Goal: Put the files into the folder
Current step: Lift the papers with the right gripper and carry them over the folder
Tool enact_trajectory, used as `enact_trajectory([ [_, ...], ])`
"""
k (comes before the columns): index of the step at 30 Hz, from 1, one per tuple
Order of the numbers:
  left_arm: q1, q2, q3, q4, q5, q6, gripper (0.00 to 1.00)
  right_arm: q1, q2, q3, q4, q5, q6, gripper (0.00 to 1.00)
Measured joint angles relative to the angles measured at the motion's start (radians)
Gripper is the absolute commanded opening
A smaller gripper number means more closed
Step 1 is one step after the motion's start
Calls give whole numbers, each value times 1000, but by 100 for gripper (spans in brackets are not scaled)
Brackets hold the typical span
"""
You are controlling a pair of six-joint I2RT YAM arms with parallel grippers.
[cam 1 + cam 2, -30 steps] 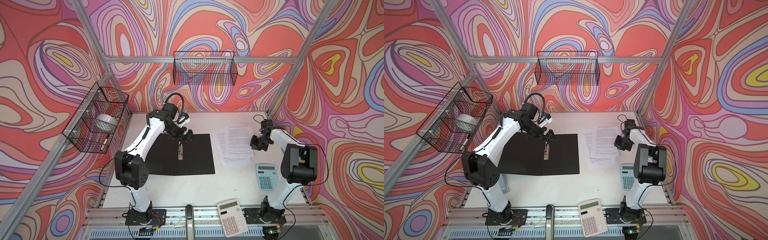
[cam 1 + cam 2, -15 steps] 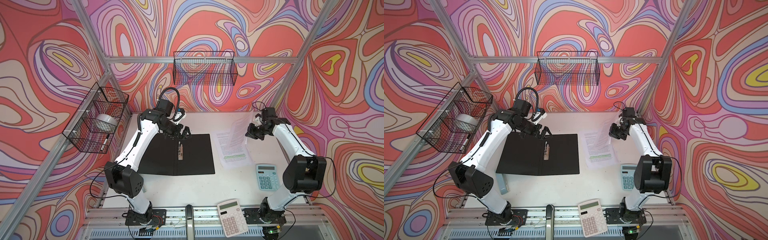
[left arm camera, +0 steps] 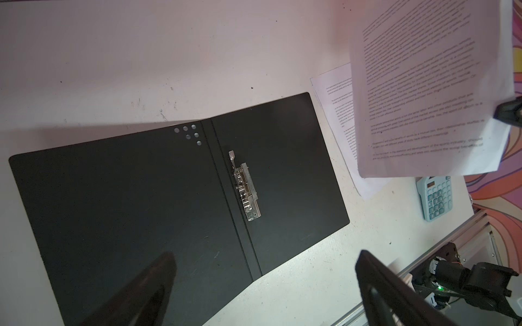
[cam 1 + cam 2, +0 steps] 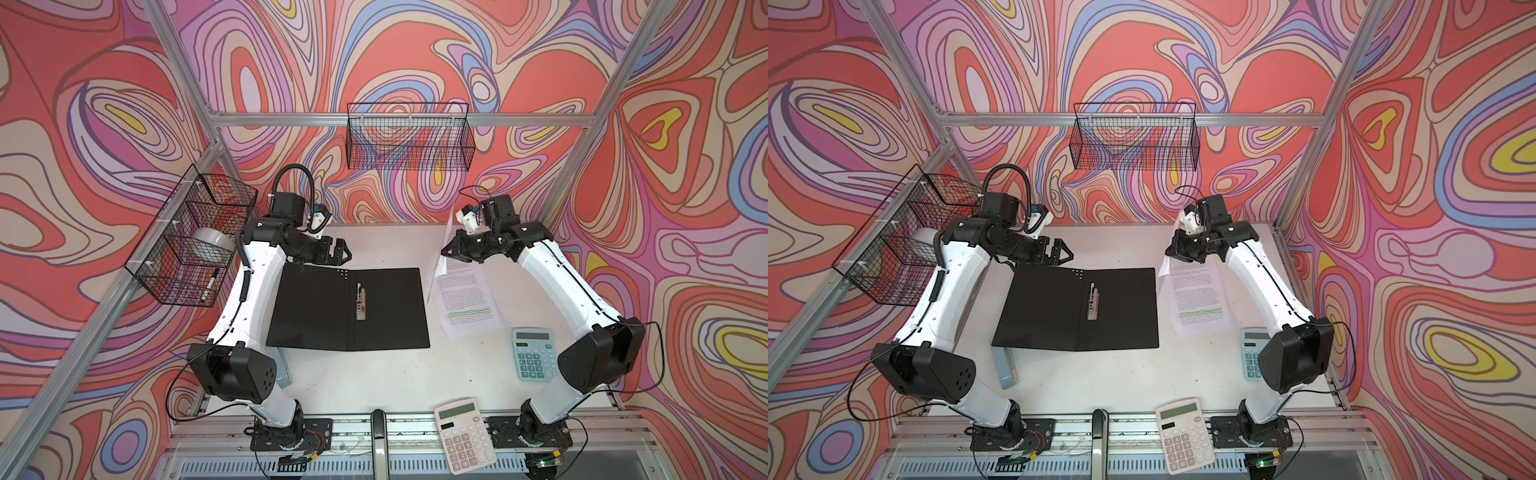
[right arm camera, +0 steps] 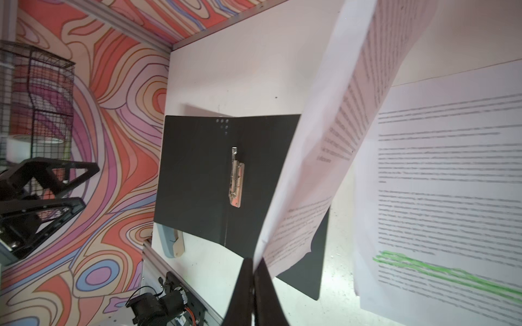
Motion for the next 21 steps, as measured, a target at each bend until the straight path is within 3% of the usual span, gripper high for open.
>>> enact_trajectory([
  [7,-1,-22,0,0,1,0,100,62,-87,-311,225,-76,148,0],
  [13,-1,-23,-2,1,9,-1,100,76,-77,-553,388,-85,254,0],
  [21,-1,-22,-3,1,24,-5,100,109,47,-642,546,-93,336,0],
])
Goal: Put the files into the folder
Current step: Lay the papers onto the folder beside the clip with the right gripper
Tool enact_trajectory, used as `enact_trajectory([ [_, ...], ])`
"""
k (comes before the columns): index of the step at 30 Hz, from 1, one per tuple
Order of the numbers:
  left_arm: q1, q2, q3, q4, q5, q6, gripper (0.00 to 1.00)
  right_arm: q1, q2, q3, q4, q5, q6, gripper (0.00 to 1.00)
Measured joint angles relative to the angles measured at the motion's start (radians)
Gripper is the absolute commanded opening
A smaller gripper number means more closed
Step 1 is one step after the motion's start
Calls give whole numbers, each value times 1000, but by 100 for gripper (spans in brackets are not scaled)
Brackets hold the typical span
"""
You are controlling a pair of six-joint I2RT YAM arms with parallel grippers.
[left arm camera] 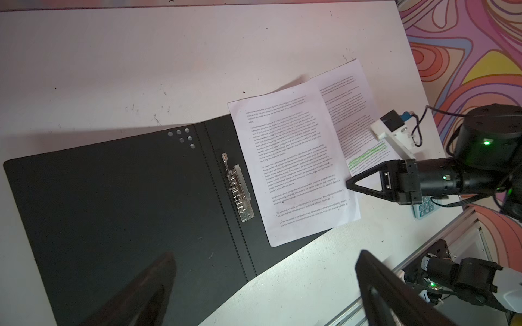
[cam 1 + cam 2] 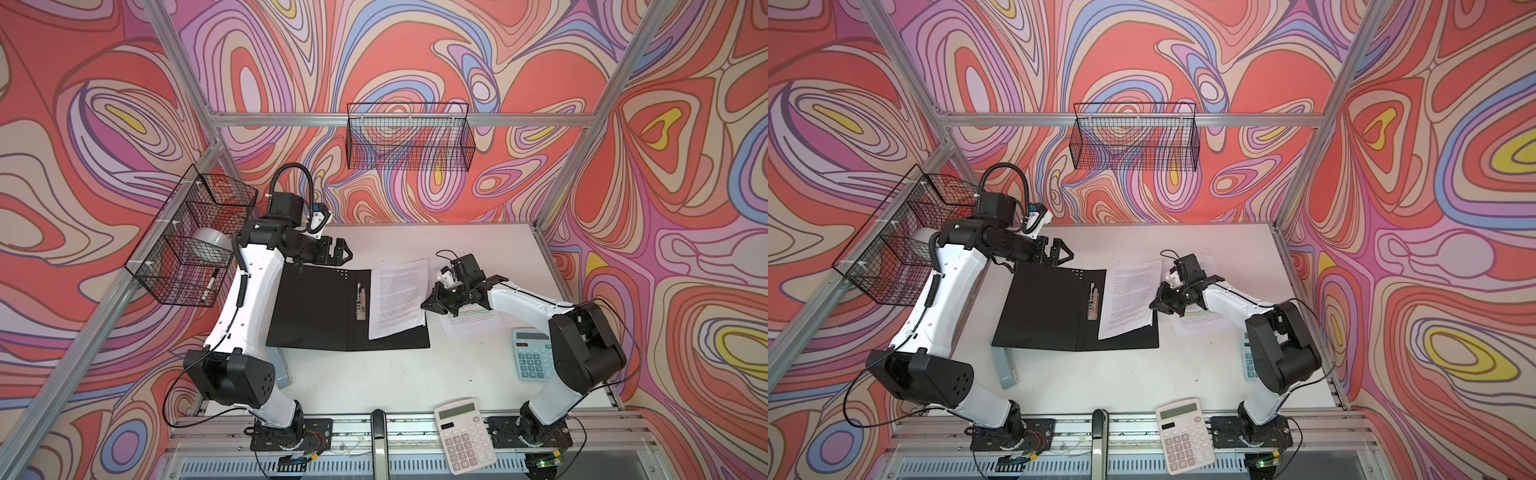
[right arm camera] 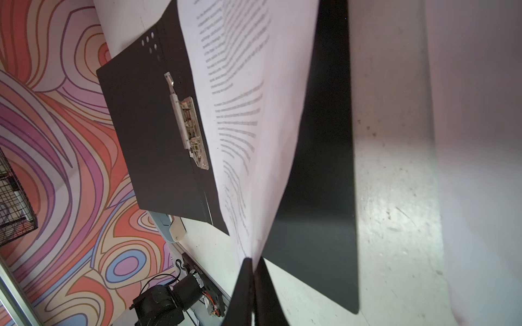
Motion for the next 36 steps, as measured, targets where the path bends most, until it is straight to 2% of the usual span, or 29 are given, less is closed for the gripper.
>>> enact_trajectory([
  [10,0,0,-3,0,2,-2,100,20,151,3,29,0,9,0],
  [18,0,1,-5,0,3,-3,100,56,172,42,-19,6,-9,0],
  [22,0,1,-5,0,6,-3,100,64,172,54,-54,24,-23,15],
  [25,0,1,-5,0,11,-3,100,66,172,74,-105,62,-40,30],
  [28,0,1,-9,0,16,-3,100,66,172,98,-158,106,-61,40],
  [36,0,1,-20,1,28,-3,100,66,172,193,-291,203,-112,44],
])
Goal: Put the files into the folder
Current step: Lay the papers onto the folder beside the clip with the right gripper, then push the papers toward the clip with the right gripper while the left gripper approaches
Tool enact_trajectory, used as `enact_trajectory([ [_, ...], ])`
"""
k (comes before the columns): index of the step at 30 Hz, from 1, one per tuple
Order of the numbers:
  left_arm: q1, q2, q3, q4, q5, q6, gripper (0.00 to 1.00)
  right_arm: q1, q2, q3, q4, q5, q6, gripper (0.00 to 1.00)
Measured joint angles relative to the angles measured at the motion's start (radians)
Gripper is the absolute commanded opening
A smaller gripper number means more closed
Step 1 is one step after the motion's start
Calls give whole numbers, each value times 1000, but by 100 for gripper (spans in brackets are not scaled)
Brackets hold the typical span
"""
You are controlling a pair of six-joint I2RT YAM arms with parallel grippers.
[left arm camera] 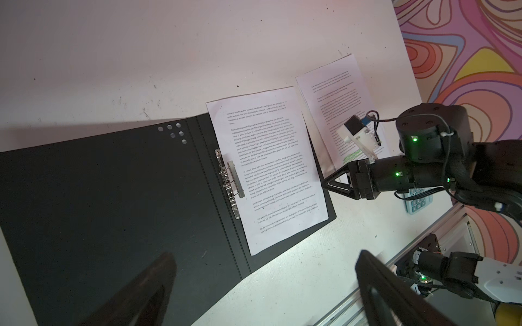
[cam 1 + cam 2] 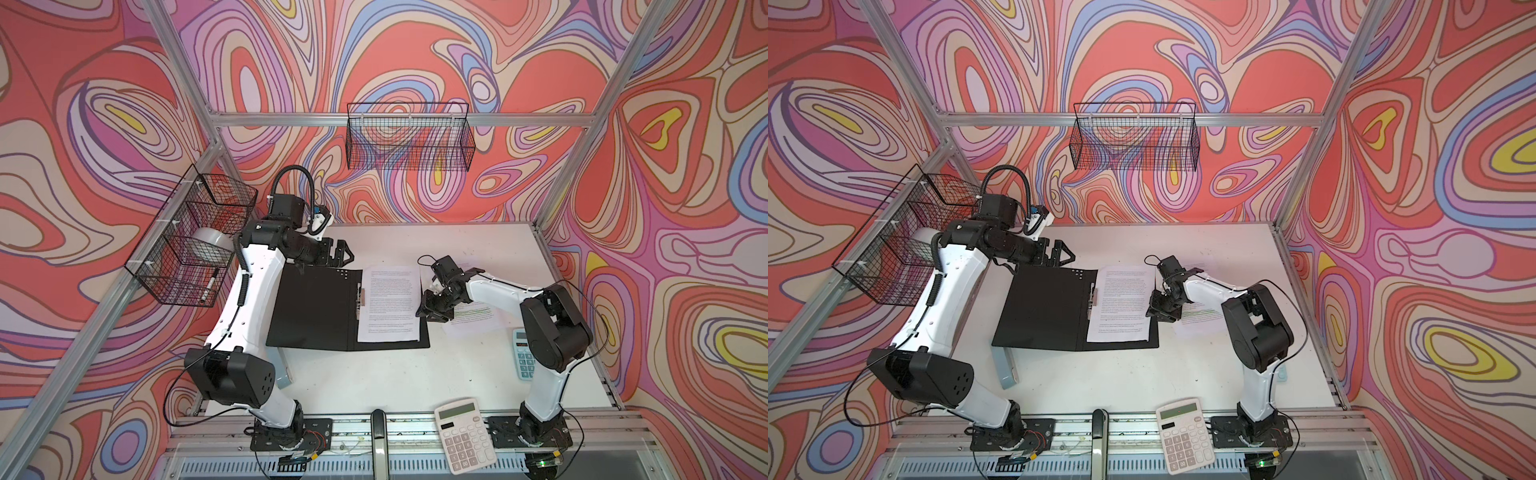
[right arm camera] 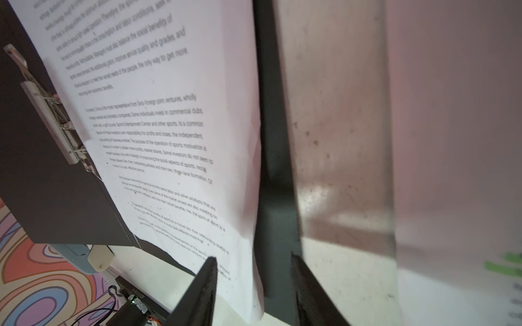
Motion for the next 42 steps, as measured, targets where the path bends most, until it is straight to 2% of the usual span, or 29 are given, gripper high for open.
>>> enact_trajectory([
  [3,0,0,0,0,2,0,100,0,-1,40,-42,27,-21,41],
  [9,0,0,-2,2,7,2,100,18,-18,62,-76,36,-37,18],
  [13,0,0,-15,3,10,8,100,61,-32,60,-73,23,-32,12],
  [21,0,9,-16,1,24,21,100,103,-35,0,-50,14,-17,11],
  [27,0,13,-20,2,33,32,100,101,12,-1,-24,13,-19,19],
  [32,-5,17,-63,14,59,46,100,101,85,45,-35,5,-42,20],
  [35,-24,37,-73,19,61,53,100,101,104,76,-30,5,-54,21],
  [42,-107,65,-109,58,39,72,100,101,80,83,-39,24,-80,31],
])
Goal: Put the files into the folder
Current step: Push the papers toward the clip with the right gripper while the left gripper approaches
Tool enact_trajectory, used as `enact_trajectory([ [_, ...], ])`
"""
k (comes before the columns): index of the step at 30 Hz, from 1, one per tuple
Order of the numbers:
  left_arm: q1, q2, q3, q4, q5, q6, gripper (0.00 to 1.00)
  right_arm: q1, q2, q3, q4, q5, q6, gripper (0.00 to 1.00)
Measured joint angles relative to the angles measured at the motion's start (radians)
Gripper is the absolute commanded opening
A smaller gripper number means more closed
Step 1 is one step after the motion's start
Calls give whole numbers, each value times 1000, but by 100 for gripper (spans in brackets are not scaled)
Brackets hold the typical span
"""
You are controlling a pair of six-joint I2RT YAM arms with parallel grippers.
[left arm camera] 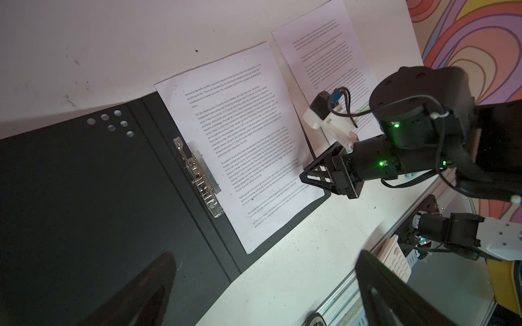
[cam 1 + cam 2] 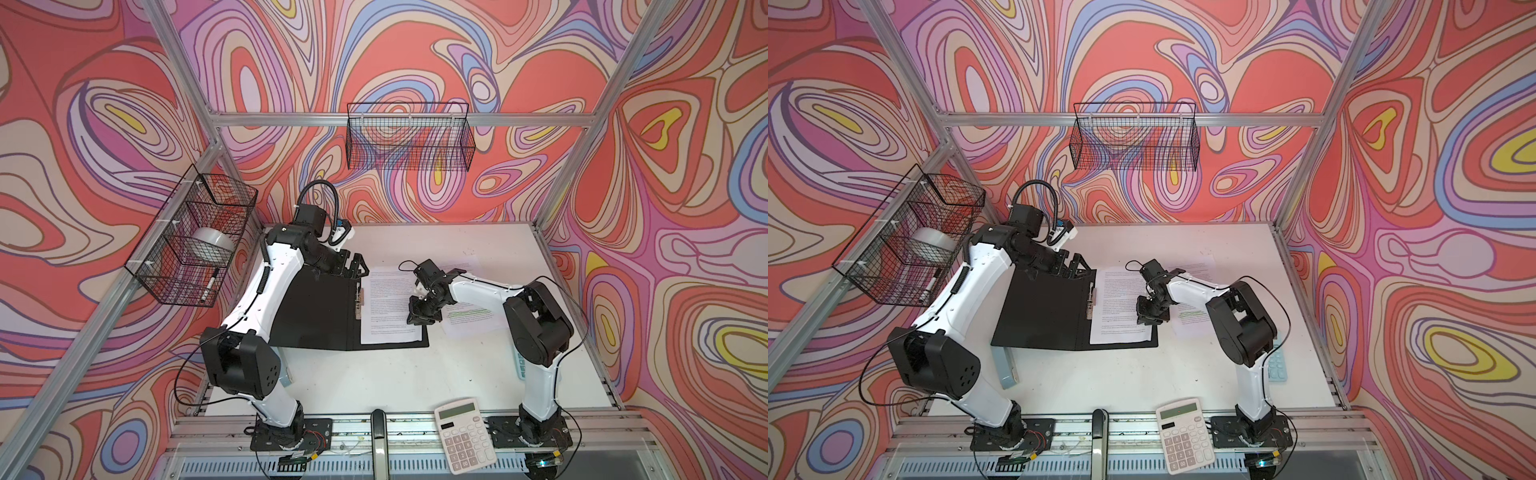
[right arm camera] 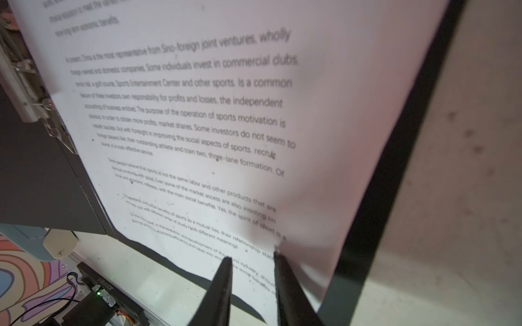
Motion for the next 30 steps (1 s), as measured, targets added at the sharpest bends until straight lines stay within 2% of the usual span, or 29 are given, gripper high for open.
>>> enact_trajectory([
  [7,-123,44,-85,100,-27,-11,100,-47,-121,1,-7,40,-22,36],
  [11,-160,96,-145,155,-33,-26,98,-132,-140,-6,66,-14,-25,37],
  [19,-222,185,-151,221,-43,-35,96,-269,-18,-16,214,-174,-27,37],
  [24,-247,204,-183,243,-42,-42,95,-275,66,-13,225,-240,-42,37],
  [30,-252,203,-214,236,-56,-46,96,-273,4,-101,232,-281,-50,38],
])
